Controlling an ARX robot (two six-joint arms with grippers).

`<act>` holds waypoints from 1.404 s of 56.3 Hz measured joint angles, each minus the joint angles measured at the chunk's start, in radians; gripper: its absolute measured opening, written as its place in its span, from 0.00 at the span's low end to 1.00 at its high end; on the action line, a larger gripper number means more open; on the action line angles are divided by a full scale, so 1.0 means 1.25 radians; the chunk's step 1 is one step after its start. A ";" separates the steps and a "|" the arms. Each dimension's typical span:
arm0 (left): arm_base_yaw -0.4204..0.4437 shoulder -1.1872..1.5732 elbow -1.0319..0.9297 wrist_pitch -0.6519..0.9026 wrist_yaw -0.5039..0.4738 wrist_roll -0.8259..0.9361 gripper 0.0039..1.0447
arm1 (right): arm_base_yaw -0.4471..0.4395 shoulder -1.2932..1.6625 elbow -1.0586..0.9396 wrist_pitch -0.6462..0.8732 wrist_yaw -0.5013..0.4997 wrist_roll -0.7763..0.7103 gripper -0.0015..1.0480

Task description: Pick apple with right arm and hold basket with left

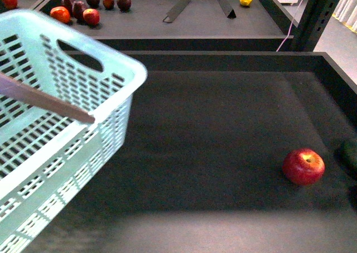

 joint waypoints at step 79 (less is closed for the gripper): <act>-0.415 0.045 0.088 -0.073 -0.066 0.044 0.15 | -0.105 0.869 0.224 0.118 -0.031 0.004 0.92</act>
